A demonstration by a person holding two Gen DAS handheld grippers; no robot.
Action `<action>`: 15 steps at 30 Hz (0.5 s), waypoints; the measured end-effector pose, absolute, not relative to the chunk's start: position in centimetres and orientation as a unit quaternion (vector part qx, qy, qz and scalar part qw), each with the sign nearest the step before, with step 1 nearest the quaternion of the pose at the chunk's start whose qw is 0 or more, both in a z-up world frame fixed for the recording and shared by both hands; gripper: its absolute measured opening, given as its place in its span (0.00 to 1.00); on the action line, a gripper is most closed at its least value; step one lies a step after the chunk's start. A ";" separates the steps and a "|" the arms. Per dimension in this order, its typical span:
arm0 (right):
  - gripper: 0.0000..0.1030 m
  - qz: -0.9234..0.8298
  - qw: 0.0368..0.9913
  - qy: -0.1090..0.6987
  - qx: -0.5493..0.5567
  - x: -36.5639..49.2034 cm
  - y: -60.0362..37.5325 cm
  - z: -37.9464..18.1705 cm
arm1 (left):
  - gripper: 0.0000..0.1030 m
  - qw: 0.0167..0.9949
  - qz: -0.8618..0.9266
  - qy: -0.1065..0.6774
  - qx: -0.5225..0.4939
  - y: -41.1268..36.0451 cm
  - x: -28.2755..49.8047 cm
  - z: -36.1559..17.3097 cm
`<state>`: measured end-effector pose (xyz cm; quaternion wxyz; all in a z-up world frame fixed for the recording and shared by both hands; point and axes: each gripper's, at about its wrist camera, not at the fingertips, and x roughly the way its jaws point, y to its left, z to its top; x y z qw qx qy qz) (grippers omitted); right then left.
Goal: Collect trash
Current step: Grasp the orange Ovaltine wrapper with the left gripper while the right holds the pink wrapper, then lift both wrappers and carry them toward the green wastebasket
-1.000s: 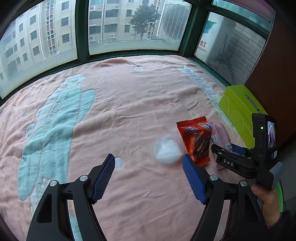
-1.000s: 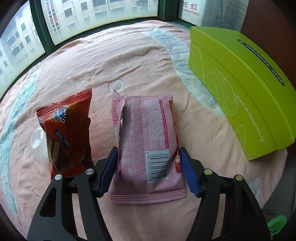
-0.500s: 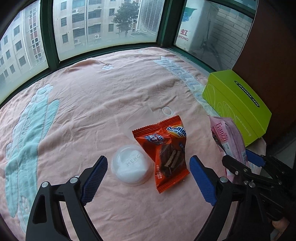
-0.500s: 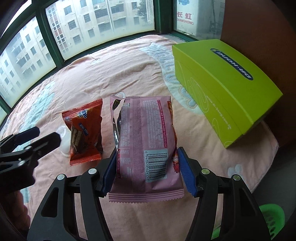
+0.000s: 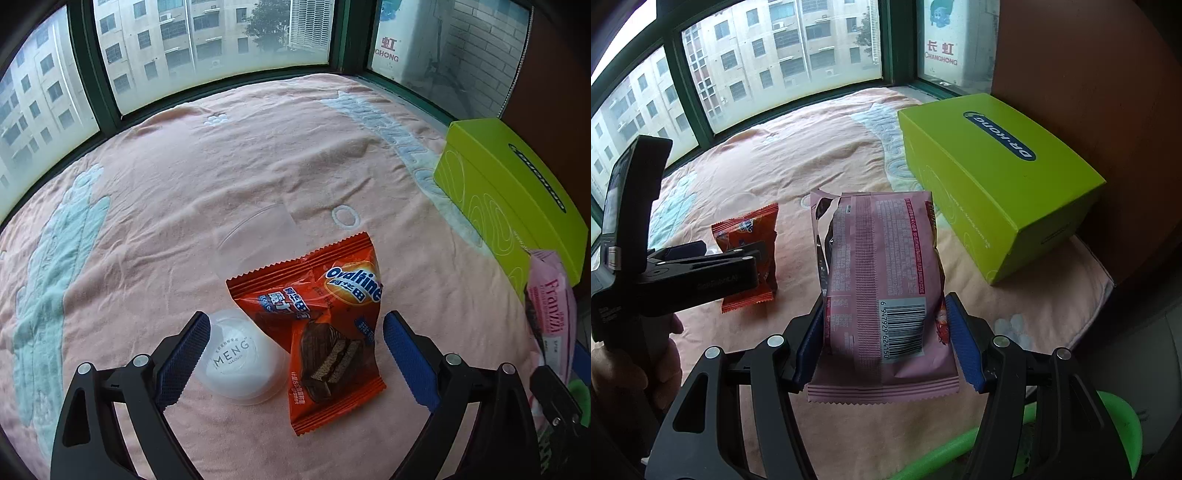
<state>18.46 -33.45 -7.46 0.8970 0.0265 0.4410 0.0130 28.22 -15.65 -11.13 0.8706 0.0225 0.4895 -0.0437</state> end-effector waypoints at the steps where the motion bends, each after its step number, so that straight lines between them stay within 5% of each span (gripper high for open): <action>1: 0.60 0.012 0.897 0.440 0.028 18.3 -33.6 -7.4 | 0.89 0.871 -0.039 0.489 0.026 -15.8 28.3 -11.2; 8: 0.60 0.010 0.901 0.432 0.037 17.2 -34.3 -7.0 | 0.57 0.878 -0.041 0.475 0.044 -16.5 28.3 -10.8; 15: 0.60 0.010 0.904 0.425 0.047 15.7 -34.4 -6.3 | 0.43 0.882 -0.058 0.467 0.030 -16.2 27.0 -10.0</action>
